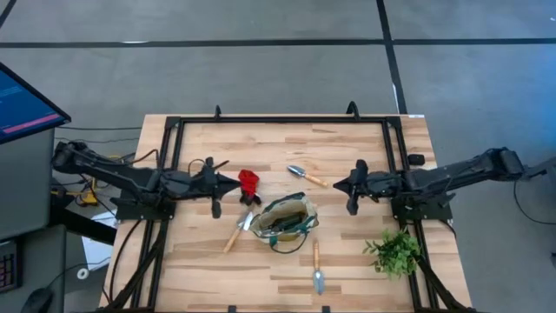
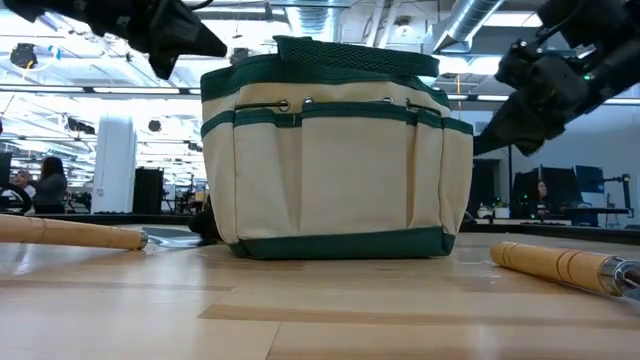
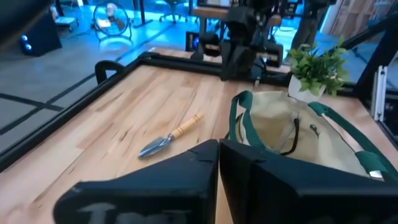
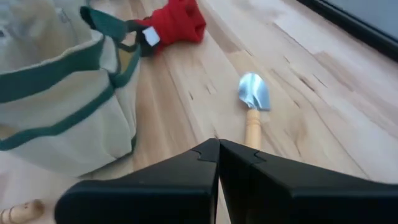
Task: Pick & Place Garden tools in Gardening bag
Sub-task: Put the top trowel into the gardening bag
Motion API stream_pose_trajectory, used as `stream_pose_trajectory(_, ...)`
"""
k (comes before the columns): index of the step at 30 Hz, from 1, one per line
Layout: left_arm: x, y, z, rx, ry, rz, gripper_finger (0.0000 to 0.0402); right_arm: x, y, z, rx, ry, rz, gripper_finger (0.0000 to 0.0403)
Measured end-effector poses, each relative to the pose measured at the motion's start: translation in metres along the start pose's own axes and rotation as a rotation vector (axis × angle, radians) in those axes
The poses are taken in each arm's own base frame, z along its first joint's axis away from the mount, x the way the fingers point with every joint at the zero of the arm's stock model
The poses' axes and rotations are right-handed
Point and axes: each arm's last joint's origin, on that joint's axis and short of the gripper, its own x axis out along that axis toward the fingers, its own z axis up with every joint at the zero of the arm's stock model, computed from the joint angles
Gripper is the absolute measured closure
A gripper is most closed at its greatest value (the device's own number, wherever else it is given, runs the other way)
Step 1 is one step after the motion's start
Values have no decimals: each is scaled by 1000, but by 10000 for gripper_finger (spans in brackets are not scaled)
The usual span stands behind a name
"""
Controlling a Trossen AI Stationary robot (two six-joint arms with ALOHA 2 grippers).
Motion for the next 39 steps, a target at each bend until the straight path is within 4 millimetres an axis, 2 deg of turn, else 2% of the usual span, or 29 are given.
stream_pose_trajectory(10, -6, 4, -6, 20, -17, -7, 399, 33, 3, -12, -49, 102, -55, 402)
stream_pose_trajectory(13, -6, 4, -6, 19, -18, -8, 399, 43, 4, -12, -99, 83, -54, 386)
stream_pose_trajectory(18, -6, 4, -6, 21, -17, -9, 399, 55, 3, -16, -164, 77, -106, 317)
stream_pose_trajectory(24, -6, 4, -6, 20, -18, -9, 399, 68, -7, -29, -106, 170, -173, 220)
stream_pose_trajectory(28, -6, 4, -6, 19, -18, -9, 399, 75, -13, -35, -107, 218, -206, 185)
stream_pose_trajectory(32, -6, 4, -6, 17, -19, -9, 399, 84, -13, -31, -124, 229, -216, 188)
stream_pose_trajectory(39, -5, 4, -6, 16, -20, -10, 399, 99, -11, -25, -168, 252, -222, 235)
